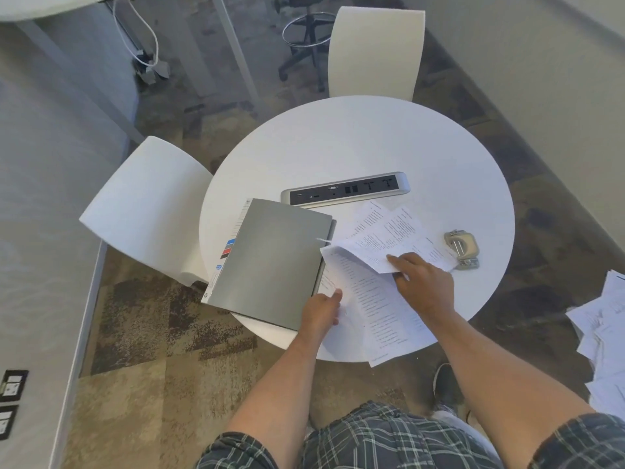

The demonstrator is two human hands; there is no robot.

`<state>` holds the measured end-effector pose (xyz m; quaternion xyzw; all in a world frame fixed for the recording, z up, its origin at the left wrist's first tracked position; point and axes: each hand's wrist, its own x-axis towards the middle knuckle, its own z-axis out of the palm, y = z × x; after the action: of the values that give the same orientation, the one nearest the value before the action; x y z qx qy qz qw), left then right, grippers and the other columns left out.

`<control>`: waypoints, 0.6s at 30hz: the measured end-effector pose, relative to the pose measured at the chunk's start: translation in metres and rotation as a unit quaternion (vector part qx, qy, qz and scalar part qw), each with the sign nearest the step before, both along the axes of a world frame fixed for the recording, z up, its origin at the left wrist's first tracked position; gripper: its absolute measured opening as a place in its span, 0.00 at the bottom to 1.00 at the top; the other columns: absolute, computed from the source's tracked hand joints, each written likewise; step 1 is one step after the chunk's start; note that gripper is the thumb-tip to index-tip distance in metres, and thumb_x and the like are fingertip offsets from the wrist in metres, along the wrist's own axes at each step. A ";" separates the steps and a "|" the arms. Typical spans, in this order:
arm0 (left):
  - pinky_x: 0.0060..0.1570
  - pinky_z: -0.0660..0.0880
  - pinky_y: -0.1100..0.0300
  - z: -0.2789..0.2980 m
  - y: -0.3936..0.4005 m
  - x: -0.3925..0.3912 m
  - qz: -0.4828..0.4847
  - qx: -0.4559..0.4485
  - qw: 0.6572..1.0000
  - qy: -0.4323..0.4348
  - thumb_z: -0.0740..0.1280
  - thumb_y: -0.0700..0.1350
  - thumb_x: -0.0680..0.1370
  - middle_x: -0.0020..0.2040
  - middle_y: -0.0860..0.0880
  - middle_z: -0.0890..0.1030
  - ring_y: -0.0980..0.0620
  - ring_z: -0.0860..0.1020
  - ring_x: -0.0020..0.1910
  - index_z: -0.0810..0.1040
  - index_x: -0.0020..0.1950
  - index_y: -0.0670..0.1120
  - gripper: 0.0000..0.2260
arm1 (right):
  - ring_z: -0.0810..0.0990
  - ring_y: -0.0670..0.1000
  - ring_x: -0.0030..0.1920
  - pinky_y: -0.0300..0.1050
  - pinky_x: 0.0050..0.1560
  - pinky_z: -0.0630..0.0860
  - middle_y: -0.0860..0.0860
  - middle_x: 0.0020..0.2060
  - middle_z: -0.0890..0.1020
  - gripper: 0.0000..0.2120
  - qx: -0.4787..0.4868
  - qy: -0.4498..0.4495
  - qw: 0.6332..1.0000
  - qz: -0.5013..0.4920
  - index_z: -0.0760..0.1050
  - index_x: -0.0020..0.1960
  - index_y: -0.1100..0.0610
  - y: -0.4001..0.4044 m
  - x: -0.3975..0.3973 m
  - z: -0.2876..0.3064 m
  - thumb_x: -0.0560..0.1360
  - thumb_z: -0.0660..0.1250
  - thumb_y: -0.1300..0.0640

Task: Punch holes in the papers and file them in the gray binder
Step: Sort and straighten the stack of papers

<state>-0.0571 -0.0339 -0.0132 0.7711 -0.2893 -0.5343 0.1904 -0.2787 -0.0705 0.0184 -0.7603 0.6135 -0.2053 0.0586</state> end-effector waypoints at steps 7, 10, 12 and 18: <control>0.38 0.75 0.60 0.000 0.009 -0.016 -0.044 0.009 0.997 -0.056 0.70 0.53 0.76 0.38 0.50 0.81 0.44 0.86 0.46 0.75 0.39 0.48 0.11 | 0.86 0.59 0.52 0.48 0.45 0.82 0.53 0.62 0.84 0.19 0.097 -0.098 0.990 0.042 0.84 0.63 0.56 0.012 -0.018 -0.012 0.73 0.74 0.67; 0.43 0.80 0.54 0.001 0.009 -0.027 -0.043 -0.022 0.997 -0.061 0.69 0.51 0.76 0.42 0.50 0.83 0.44 0.85 0.47 0.79 0.43 0.51 0.05 | 0.83 0.57 0.60 0.50 0.54 0.80 0.51 0.67 0.80 0.18 0.196 -0.097 0.975 0.034 0.83 0.63 0.52 0.016 -0.024 -0.021 0.76 0.71 0.66; 0.47 0.82 0.52 0.002 0.007 -0.033 -0.048 -0.014 0.996 -0.073 0.69 0.51 0.75 0.46 0.49 0.84 0.44 0.84 0.47 0.80 0.49 0.51 0.06 | 0.80 0.56 0.64 0.50 0.62 0.78 0.49 0.72 0.75 0.18 0.259 -0.064 0.964 0.004 0.82 0.65 0.48 0.018 -0.026 -0.026 0.79 0.68 0.62; 0.51 0.83 0.50 0.006 0.002 -0.048 -0.045 0.061 0.993 -0.091 0.73 0.58 0.68 0.54 0.44 0.83 0.43 0.82 0.54 0.79 0.60 0.48 0.24 | 0.77 0.56 0.68 0.48 0.66 0.76 0.46 0.81 0.62 0.24 0.361 0.050 0.931 0.003 0.71 0.75 0.40 0.015 -0.032 -0.035 0.82 0.61 0.56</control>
<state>-0.1051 -0.0322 -0.0075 0.8128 -0.3069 -0.4866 0.0917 -0.3108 -0.0552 -0.0166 -0.6993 0.6457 0.0688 0.2988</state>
